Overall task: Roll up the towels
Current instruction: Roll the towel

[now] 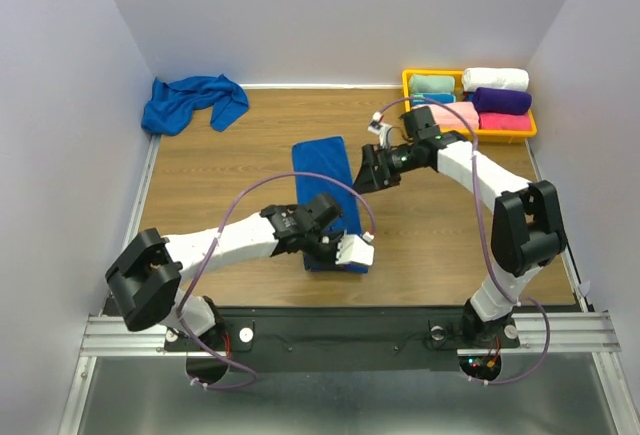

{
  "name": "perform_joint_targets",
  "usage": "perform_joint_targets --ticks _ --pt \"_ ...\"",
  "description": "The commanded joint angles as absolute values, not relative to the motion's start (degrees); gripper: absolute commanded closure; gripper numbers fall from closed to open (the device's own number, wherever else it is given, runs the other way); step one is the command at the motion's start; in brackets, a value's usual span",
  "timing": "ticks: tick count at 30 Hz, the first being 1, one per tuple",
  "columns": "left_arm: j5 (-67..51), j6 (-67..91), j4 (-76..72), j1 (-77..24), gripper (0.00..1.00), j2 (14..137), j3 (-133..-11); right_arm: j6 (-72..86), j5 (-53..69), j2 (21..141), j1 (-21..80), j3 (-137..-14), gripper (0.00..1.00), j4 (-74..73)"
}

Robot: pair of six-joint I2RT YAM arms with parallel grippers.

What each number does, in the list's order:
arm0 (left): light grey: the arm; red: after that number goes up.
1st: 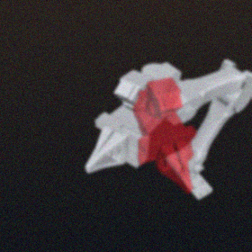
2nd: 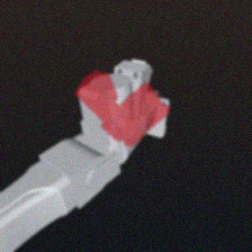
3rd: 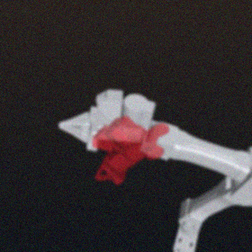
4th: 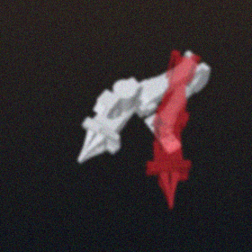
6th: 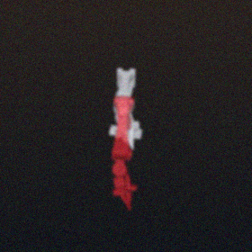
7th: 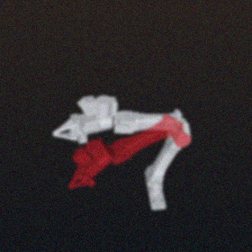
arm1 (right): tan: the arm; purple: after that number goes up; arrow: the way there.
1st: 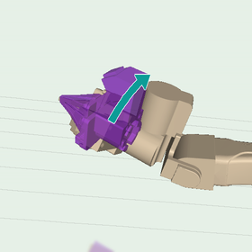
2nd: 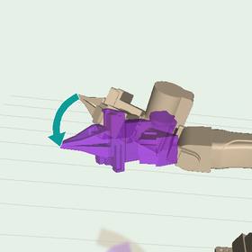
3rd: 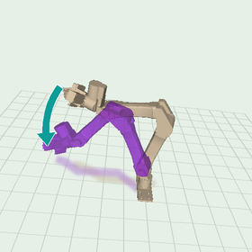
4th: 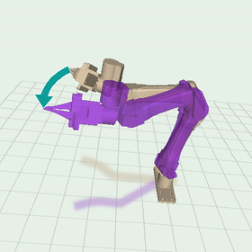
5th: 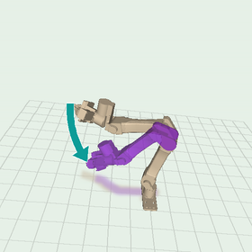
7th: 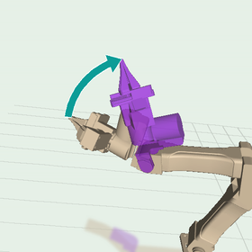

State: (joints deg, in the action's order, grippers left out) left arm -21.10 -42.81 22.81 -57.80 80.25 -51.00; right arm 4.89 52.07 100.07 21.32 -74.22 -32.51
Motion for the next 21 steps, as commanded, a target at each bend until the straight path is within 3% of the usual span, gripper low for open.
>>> perform_joint_targets --ticks 1,15,21 --pt "-26.98 -43.59 28.21 -52.66 1.00 83.75 -57.82 0.53 50.54 95.45 18.63 -78.04 0.00 -37.26" --pt "-36.56 -48.69 35.42 -39.47 0.99 100.28 -73.21 -8.08 44.22 84.21 17.93 -74.62 0.04 -42.45" --pt "-37.53 -48.60 34.19 -37.62 0.96 104.67 -73.47 -16.95 42.46 79.11 18.72 -72.34 0.31 -46.32"
